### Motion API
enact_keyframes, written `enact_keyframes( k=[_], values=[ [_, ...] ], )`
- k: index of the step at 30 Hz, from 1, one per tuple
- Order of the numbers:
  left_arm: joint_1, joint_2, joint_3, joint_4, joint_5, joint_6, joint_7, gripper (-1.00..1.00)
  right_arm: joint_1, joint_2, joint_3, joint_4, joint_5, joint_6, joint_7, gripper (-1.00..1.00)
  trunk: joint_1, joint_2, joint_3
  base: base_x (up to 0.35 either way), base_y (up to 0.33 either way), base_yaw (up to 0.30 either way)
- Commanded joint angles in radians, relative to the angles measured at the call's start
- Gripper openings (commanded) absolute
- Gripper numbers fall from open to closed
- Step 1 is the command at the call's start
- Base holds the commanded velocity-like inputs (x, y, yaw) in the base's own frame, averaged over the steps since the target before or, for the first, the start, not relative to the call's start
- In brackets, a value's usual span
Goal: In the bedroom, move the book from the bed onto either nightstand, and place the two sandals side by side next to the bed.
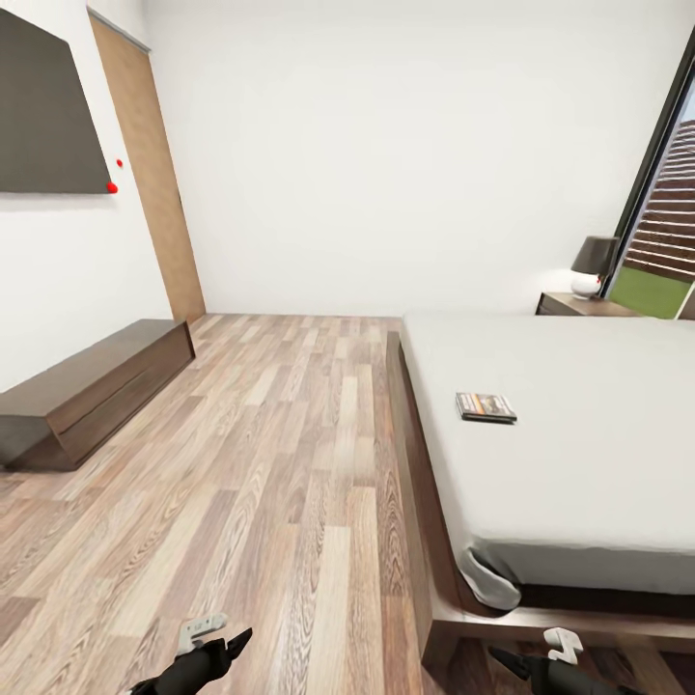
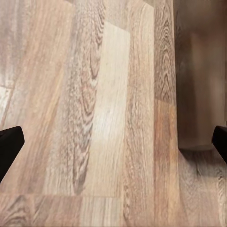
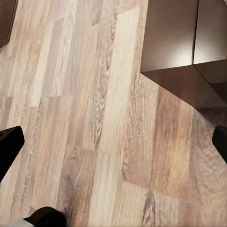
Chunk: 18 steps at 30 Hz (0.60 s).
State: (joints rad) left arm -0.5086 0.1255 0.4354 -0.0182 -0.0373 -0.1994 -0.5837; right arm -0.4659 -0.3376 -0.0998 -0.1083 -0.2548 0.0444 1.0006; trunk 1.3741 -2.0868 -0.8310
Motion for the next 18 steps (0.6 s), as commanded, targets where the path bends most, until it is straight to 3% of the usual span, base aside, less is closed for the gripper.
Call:
enact_keyframes(
  k=[1, 18],
  values=[
    [-0.001, 0.0, 0.003, 0.001, -0.004, -0.005, -0.002, 1.0, 0.0, 0.0, -0.008, 0.0, 0.004, 0.005, 0.004, 1.0, -0.004, 0.007, 0.002, 0.0, 0.0, 0.0],
    [-0.001, -0.001, 0.003, 0.002, -0.004, -0.005, 0.012, 1.0, 0.0, 0.0, -0.008, 0.0, 0.003, 0.005, 0.004, 1.0, -0.069, 0.126, 0.056, 0.0, 0.0, 0.0]
  ],
)
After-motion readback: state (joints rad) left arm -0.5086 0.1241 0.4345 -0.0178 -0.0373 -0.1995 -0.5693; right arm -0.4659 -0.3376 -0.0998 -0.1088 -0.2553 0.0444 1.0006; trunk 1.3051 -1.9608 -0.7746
